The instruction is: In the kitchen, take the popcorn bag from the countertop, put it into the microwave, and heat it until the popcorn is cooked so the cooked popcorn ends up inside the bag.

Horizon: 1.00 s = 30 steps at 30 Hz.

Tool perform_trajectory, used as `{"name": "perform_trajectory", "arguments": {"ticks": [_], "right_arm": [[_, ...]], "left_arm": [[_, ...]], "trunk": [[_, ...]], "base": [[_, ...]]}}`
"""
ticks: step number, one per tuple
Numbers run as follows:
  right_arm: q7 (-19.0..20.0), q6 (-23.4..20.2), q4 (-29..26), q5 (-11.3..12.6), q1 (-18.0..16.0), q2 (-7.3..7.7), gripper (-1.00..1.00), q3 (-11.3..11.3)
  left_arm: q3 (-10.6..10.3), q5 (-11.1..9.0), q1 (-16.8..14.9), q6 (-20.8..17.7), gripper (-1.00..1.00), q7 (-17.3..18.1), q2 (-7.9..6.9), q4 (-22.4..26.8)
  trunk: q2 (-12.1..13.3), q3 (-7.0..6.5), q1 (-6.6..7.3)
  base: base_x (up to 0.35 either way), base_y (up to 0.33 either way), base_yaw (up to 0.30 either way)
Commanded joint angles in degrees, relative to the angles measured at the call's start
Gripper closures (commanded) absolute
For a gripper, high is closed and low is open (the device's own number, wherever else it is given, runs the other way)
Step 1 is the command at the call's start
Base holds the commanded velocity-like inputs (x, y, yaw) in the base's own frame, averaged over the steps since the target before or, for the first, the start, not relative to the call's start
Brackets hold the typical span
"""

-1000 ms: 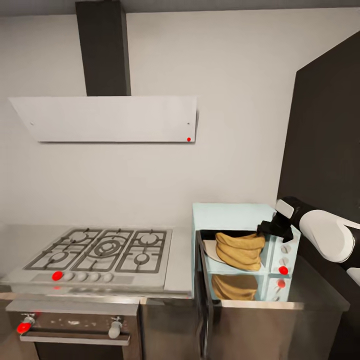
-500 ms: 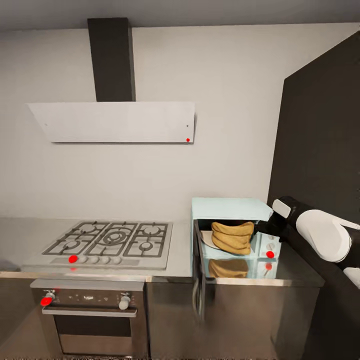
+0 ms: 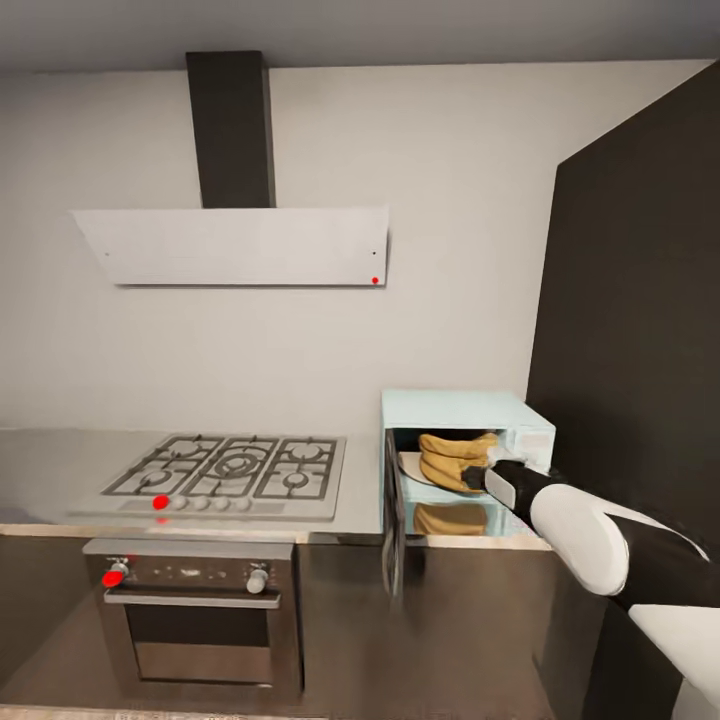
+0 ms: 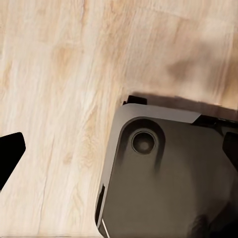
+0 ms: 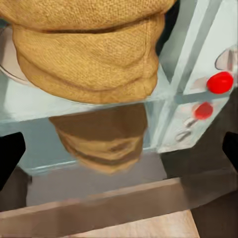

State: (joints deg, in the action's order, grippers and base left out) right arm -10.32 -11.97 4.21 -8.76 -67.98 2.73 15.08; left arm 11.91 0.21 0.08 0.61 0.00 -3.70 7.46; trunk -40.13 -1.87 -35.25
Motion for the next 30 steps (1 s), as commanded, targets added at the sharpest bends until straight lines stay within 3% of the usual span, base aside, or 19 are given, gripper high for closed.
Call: {"name": "perform_trajectory", "arguments": {"ticks": [1,4,6,8,12,17,22,30], "right_arm": [[-0.16,6.72,0.10,-2.14,2.60,-0.05,-1.00,0.46],[-0.11,18.80,0.10,-3.02,6.86,-0.09,-1.00,0.40],[0.82,23.40,0.10,-3.22,8.96,-0.09,-1.00,0.39],[5.79,29.47,0.10,-4.63,11.54,-0.09,-1.00,0.39],[10.57,40.39,0.10,-6.73,16.41,-0.12,-1.00,0.37],[11.95,44.46,0.10,-7.66,19.82,-0.12,-1.00,0.23],[11.67,50.91,0.10,-8.52,20.57,-0.10,-1.00,0.19],[11.64,51.75,0.06,-8.56,20.61,0.10,-1.00,0.13]], "left_arm": [[0.21,0.04,0.01,0.08,-1.00,0.00,0.01,0.01],[0.21,0.01,0.01,0.06,-1.00,0.00,0.01,0.01],[0.21,0.00,0.01,0.07,-1.00,0.00,0.01,0.01],[0.21,-0.01,0.01,0.06,-1.00,0.00,0.01,0.01],[0.19,-0.02,0.01,0.07,-1.00,0.00,0.01,0.00],[0.16,-0.03,0.01,0.05,-1.00,0.00,0.01,0.00],[0.05,0.01,0.01,0.01,-1.00,0.00,-0.23,-0.01],[-0.04,-0.02,0.01,0.00,-1.00,0.00,-0.26,-0.08]], "trunk": [[-0.03,-0.01,0.02],[-0.03,-0.01,0.02],[-0.03,-0.01,0.02],[-0.03,-0.01,0.02],[-0.03,-0.01,0.02],[-0.03,0.00,0.02],[-0.03,0.35,0.02],[-0.03,1.09,0.02]], "base": [[-0.262,0.000,0.000],[-0.145,0.000,0.000],[-0.033,0.000,0.000],[-0.007,0.000,0.000],[-0.001,0.000,0.000],[0.000,0.000,0.000],[0.000,0.000,0.000],[0.000,0.000,0.000]]}}
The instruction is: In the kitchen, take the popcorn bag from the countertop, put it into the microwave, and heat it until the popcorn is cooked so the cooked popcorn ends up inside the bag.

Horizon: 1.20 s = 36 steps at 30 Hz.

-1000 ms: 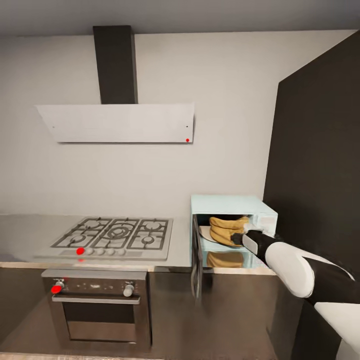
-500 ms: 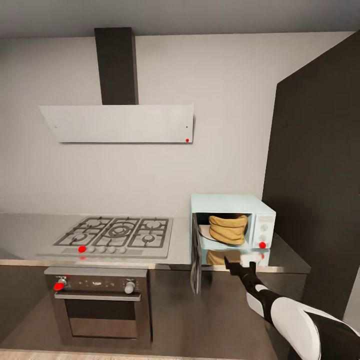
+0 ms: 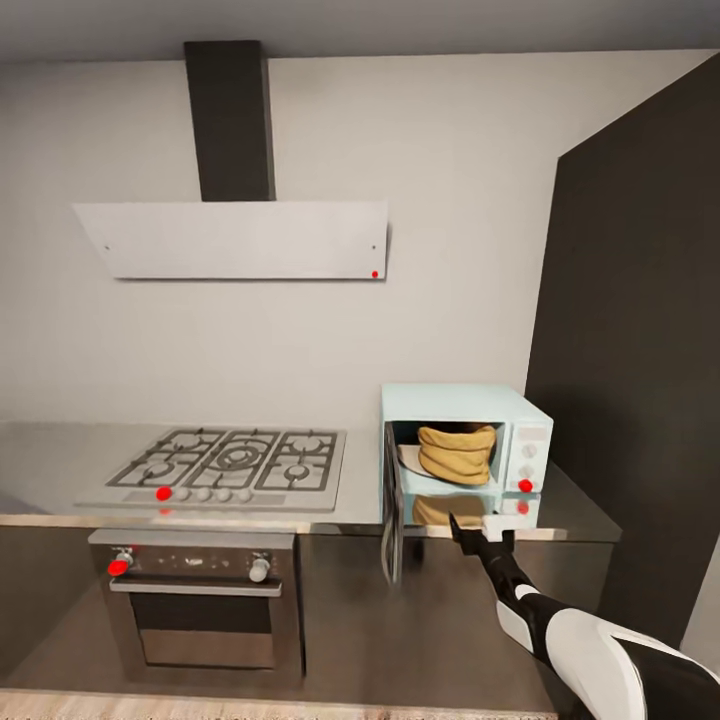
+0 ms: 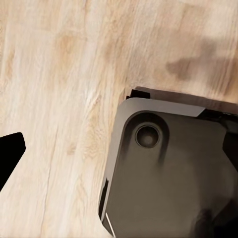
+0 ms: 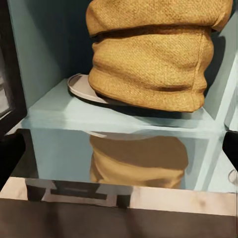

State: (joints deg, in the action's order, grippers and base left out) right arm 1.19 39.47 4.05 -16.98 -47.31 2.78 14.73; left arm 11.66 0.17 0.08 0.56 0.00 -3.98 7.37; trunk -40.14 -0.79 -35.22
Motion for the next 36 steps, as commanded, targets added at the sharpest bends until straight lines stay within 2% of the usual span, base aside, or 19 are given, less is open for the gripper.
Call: {"name": "perform_trajectory", "arguments": {"ticks": [1,8,12,18,21,24,28,36], "right_arm": [[0.12,0.32,0.20,-0.34,-0.07,0.12,-1.00,0.48],[-0.01,0.00,-0.28,-0.34,-0.07,0.64,-1.00,0.83],[-0.05,-1.51,-9.02,-0.34,-0.07,0.58,-1.00,1.06],[0.02,-8.97,-16.48,-0.30,-0.07,0.48,-1.00,1.11],[0.12,-9.85,-19.06,-0.26,-0.07,0.33,-1.00,0.98],[0.45,-9.80,-19.10,-0.25,-0.07,0.02,-1.00,0.76],[0.56,-9.74,-16.96,-0.25,-0.07,-1.13,-1.00,0.68],[0.50,-9.68,-15.32,-0.25,-0.07,-1.29,-1.00,0.66]], "left_arm": [[0.20,0.01,0.01,0.06,-1.00,0.00,0.01,0.01],[0.22,0.01,0.01,0.06,-1.00,0.00,-0.06,-0.07],[0.24,0.01,0.01,0.06,-1.00,0.00,-0.07,-0.07],[0.22,0.02,0.01,0.06,-1.00,0.00,0.02,-0.07],[0.23,0.02,0.01,0.06,-1.00,0.00,0.02,-0.07],[0.20,0.02,0.01,0.06,-1.00,0.00,0.02,-0.07],[0.20,0.05,0.01,0.06,-1.00,0.00,0.02,-0.07],[0.20,0.03,0.01,0.06,-1.00,0.00,0.02,-0.07]], "trunk": [[-0.02,0.10,-0.01],[-0.02,0.75,-0.01],[-0.02,1.13,-0.01],[-0.02,1.69,-0.01],[-0.02,1.97,-0.01],[-0.02,2.25,-0.01],[-0.02,2.62,-0.01],[-0.02,3.36,-0.01]], "base": [[0.000,0.000,0.000],[0.158,0.000,0.000],[0.043,0.000,0.000],[0.003,0.000,0.000],[0.000,0.000,0.000],[0.000,0.000,0.000],[0.068,0.000,0.000],[0.037,0.000,0.000]]}}
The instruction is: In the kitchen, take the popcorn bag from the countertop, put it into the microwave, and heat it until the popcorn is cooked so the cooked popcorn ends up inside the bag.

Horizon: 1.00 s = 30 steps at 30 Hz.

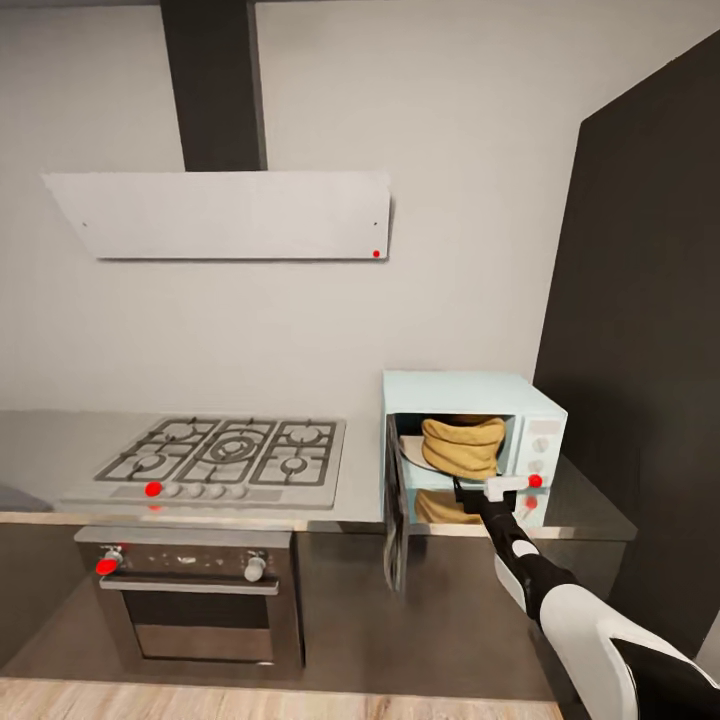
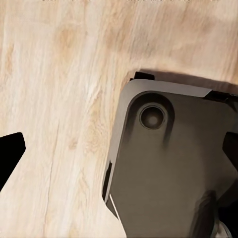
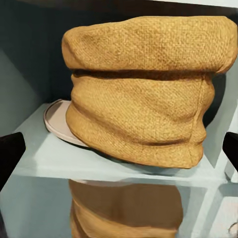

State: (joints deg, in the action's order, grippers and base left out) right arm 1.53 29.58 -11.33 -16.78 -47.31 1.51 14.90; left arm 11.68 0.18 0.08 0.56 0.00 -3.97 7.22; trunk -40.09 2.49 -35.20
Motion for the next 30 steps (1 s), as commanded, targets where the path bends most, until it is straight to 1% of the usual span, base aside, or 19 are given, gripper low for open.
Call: {"name": "perform_trajectory", "arguments": {"ticks": [1,5,10,21,28,30], "right_arm": [[0.15,0.23,0.07,-0.45,-0.06,-0.02,-1.00,0.48],[0.16,0.43,0.08,-0.45,-0.06,-0.02,-1.00,0.48],[0.10,0.58,0.08,-0.45,-0.06,-0.02,-1.00,0.48],[0.07,0.57,0.08,-0.52,-0.06,-0.02,-1.00,0.48],[0.19,0.65,0.08,-0.50,-0.06,-0.02,-1.00,0.48],[0.13,0.64,0.08,-0.53,-0.06,-0.02,-1.00,0.48]], "left_arm": [[0.19,0.02,0.01,0.06,-1.00,0.00,0.01,0.08],[0.20,0.00,0.01,0.06,-1.00,0.00,0.01,0.08],[0.19,0.01,0.01,0.06,-1.00,0.00,0.01,0.08],[0.19,0.02,0.01,0.06,-1.00,0.00,0.01,0.08],[0.19,0.00,0.01,0.06,-1.00,0.00,0.01,0.08],[0.19,0.00,0.01,0.06,-1.00,0.00,0.01,0.08]], "trunk": [[-0.08,0.18,-0.03],[-0.08,0.52,-0.03],[-0.08,0.61,-0.03],[-0.08,0.61,-0.03],[-0.08,0.61,-0.03],[-0.08,0.61,-0.03]], "base": [[0.243,0.000,0.000],[0.308,0.000,0.000],[0.220,0.000,0.000],[0.022,0.000,0.000],[0.276,0.000,0.000],[0.114,0.000,0.000]]}}
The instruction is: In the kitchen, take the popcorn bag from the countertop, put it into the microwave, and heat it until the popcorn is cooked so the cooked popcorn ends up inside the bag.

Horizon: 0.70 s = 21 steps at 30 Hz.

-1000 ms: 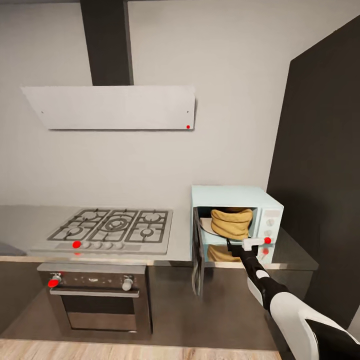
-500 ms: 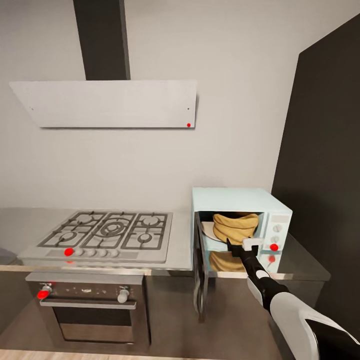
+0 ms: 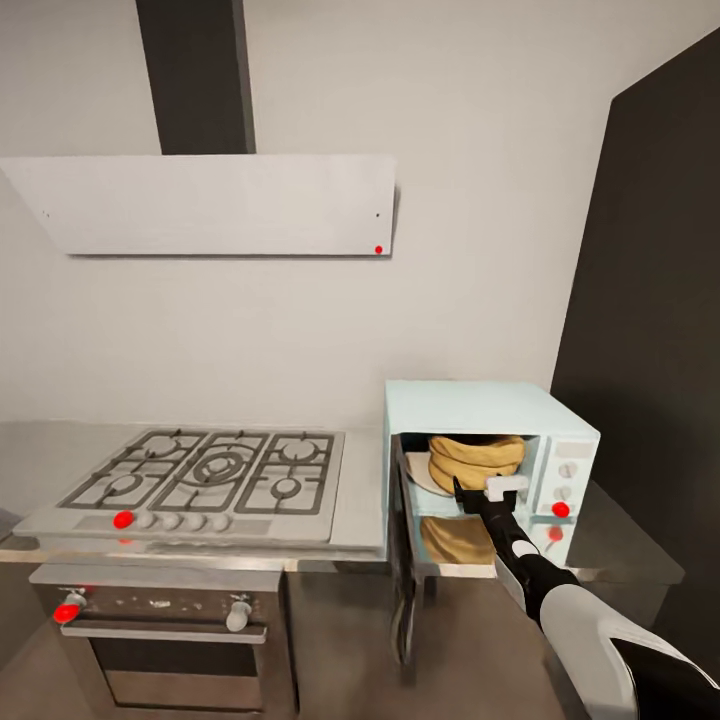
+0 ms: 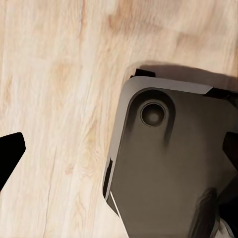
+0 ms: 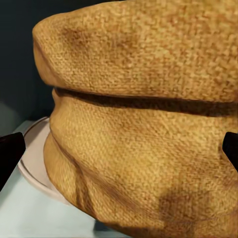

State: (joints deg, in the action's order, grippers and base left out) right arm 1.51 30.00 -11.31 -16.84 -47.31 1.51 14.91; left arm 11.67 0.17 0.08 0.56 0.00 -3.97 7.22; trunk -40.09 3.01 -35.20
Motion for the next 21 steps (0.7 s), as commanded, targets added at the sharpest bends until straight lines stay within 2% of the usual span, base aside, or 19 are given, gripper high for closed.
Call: {"name": "perform_trajectory", "arguments": {"ticks": [1,12,21], "right_arm": [[0.11,0.18,0.06,-0.47,-0.06,-0.02,-1.00,0.47],[0.11,0.19,0.06,-0.47,-0.06,-0.02,-1.00,0.47],[0.15,0.15,0.06,-0.47,-0.06,-0.02,-1.00,0.47]], "left_arm": [[0.19,0.03,0.01,0.06,-1.00,0.00,0.01,0.08],[0.24,0.01,0.01,0.06,-1.00,0.00,0.01,0.08],[0.27,0.01,0.01,0.06,-1.00,0.00,0.00,0.08]], "trunk": [[-0.07,0.08,-0.02],[-0.07,0.08,-0.02],[-0.07,0.08,-0.02]], "base": [[0.032,0.000,0.000],[0.144,0.000,0.000],[0.020,0.000,0.000]]}}
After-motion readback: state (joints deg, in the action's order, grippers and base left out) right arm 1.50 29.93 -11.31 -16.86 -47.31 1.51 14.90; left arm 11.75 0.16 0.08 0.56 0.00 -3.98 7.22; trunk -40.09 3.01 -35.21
